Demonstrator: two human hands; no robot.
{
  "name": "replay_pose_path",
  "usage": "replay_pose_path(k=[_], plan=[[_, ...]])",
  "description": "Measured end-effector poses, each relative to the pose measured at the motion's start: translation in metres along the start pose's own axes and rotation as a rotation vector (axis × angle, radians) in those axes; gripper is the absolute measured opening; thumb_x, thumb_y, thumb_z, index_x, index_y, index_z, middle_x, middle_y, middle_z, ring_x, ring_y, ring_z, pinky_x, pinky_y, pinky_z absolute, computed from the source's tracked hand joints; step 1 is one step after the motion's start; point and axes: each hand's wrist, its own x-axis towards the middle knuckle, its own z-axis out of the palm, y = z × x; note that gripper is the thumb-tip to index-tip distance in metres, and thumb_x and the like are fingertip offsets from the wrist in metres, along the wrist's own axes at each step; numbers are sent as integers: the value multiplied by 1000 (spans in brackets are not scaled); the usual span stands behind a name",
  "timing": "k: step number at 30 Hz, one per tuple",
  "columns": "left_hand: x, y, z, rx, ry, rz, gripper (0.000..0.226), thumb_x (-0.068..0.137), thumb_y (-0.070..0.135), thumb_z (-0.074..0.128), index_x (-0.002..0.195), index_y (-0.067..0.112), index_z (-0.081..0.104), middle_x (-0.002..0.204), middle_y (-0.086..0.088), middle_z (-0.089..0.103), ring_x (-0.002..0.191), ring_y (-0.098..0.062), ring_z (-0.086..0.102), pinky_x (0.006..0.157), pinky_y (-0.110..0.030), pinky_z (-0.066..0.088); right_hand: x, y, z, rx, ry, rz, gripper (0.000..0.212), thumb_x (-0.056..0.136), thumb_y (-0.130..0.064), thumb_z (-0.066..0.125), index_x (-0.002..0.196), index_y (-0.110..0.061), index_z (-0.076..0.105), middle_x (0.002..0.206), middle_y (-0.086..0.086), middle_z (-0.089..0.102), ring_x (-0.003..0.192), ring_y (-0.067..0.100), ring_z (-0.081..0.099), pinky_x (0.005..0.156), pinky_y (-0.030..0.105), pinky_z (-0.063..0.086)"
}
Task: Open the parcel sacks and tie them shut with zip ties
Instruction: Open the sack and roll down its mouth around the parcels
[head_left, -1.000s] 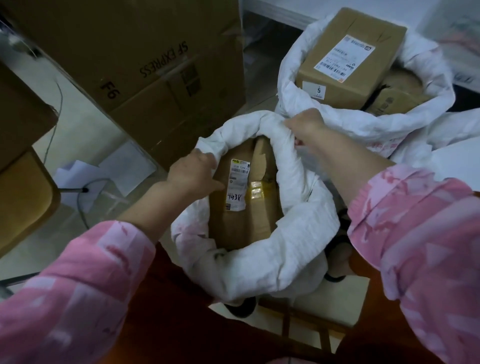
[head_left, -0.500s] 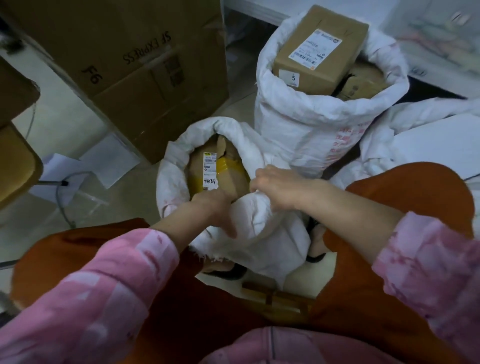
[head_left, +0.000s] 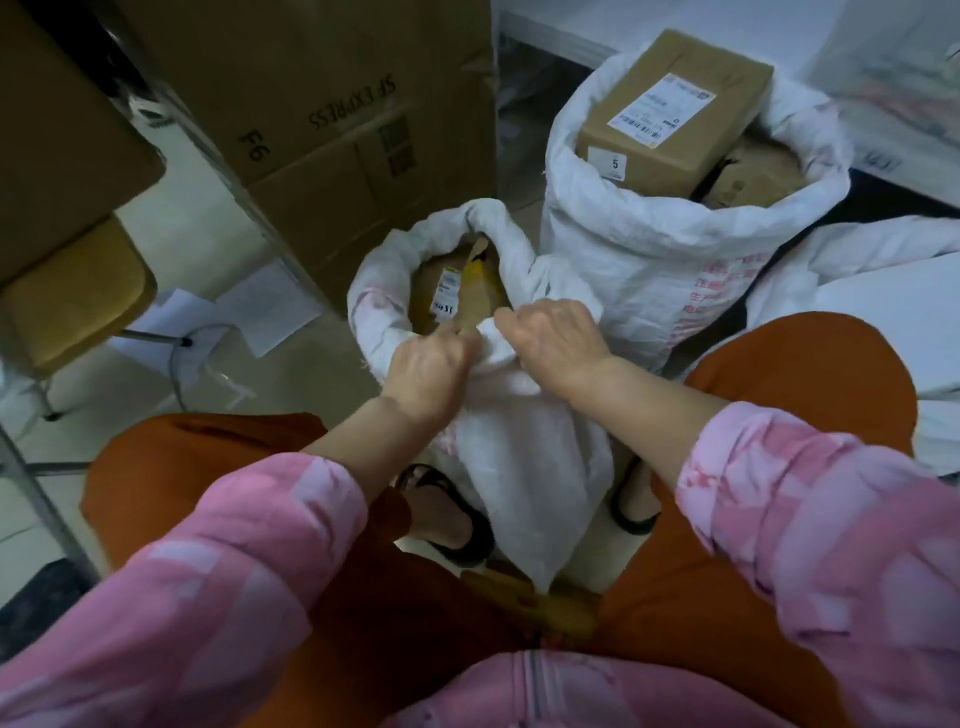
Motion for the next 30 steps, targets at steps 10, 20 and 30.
replay_pose_path(k=[10,20,30], plan=[[39,-4,-24,-273,-609,-77,37,76,31,76,108,21,63,108,3,64,97,-15,60,83,-28,50,-36,19,25,-122,174,-122,32,38,10,72,57,-10,57,42,4,45,34,20,43,42,22,16],[18,12,19,209,30,235,33,75,6,61,107,9,60,83,-7,65,63,-31,64,50,-32,41,-14,23,-18,294,-269,122,30,76,-29,73,98,-13,62,104,3,57,102,22,53,71,33,45],[38,0,-22,-341,-443,-4,37,76,25,77,110,17,63,108,2,62,97,-15,60,86,-30,52,-24,7,19,-100,-66,-49,35,72,4,62,107,-1,57,78,11,66,70,29,64,49,30,26]])
